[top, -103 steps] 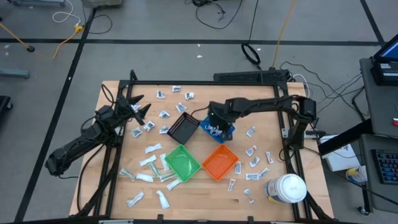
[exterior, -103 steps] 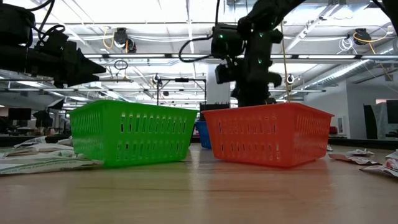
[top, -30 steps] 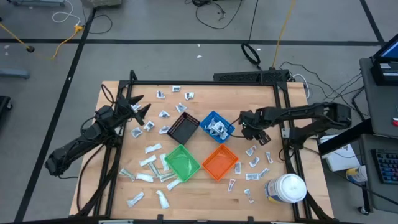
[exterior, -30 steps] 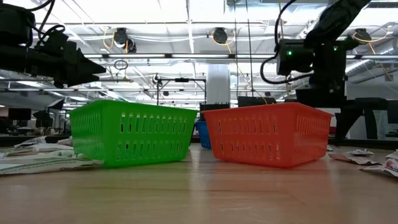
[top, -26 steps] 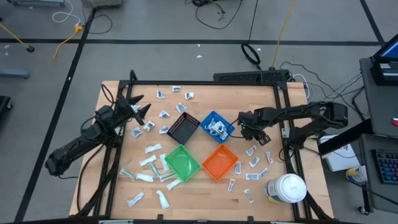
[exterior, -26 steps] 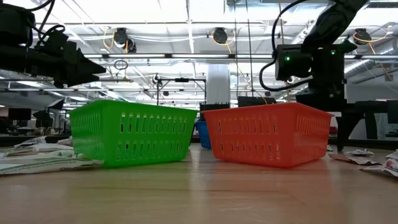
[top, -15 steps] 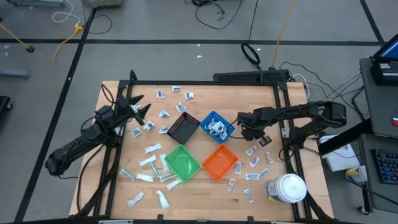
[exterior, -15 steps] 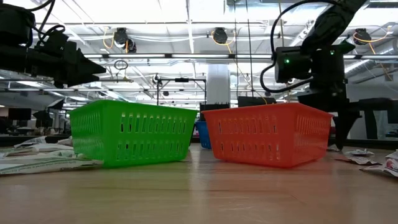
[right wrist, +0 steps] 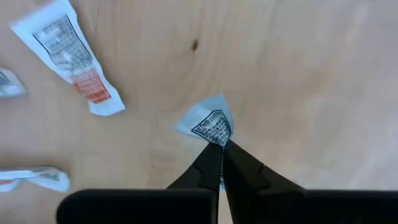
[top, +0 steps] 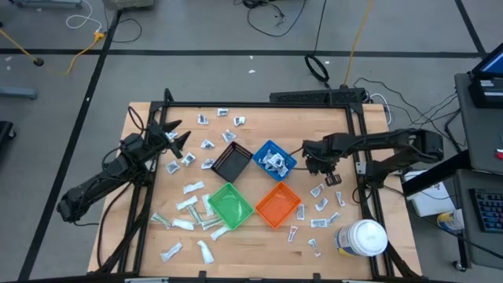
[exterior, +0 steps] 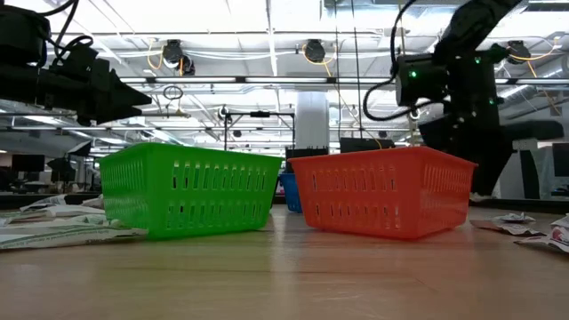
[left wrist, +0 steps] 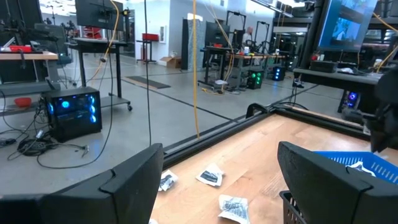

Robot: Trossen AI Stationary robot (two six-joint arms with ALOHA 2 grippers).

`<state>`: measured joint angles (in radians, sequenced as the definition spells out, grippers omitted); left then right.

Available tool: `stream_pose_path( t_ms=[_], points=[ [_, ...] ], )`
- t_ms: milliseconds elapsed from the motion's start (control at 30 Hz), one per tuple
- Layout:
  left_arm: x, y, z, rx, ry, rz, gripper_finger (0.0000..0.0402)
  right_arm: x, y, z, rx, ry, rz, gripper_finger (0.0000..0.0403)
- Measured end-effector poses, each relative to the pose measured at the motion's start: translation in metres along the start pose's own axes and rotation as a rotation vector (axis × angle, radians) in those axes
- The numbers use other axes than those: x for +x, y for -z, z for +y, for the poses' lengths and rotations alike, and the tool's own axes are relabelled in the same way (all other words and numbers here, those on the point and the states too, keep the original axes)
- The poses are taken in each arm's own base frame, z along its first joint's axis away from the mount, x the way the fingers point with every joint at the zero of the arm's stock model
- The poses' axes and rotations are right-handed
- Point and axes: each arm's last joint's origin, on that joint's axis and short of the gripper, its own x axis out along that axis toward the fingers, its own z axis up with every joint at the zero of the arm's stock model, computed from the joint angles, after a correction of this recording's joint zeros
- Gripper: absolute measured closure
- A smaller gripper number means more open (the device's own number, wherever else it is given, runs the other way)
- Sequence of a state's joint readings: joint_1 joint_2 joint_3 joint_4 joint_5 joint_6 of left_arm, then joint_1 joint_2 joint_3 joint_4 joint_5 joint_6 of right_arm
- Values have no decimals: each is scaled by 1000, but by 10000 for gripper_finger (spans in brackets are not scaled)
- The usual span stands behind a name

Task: Pick & Place First Aid Supplies
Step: Put the orange ointment pack into the orange bin

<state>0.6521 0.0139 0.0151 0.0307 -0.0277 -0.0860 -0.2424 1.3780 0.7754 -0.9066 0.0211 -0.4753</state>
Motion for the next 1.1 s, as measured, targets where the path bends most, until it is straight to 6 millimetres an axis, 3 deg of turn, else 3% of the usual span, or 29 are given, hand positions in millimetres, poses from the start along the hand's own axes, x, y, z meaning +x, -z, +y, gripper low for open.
stream_pose_path(
  t_ms=[500,800,1100],
  points=[
    [0,0,0,0,0,0,78,-54,-5,-2,75,0,-13,402],
    [0,0,0,0,0,0,78,-84,-61,8,77,-42,-121,402],
    [0,0,0,0,0,0,78,-104,-115,49,-98,-34,-199,402]
  ],
)
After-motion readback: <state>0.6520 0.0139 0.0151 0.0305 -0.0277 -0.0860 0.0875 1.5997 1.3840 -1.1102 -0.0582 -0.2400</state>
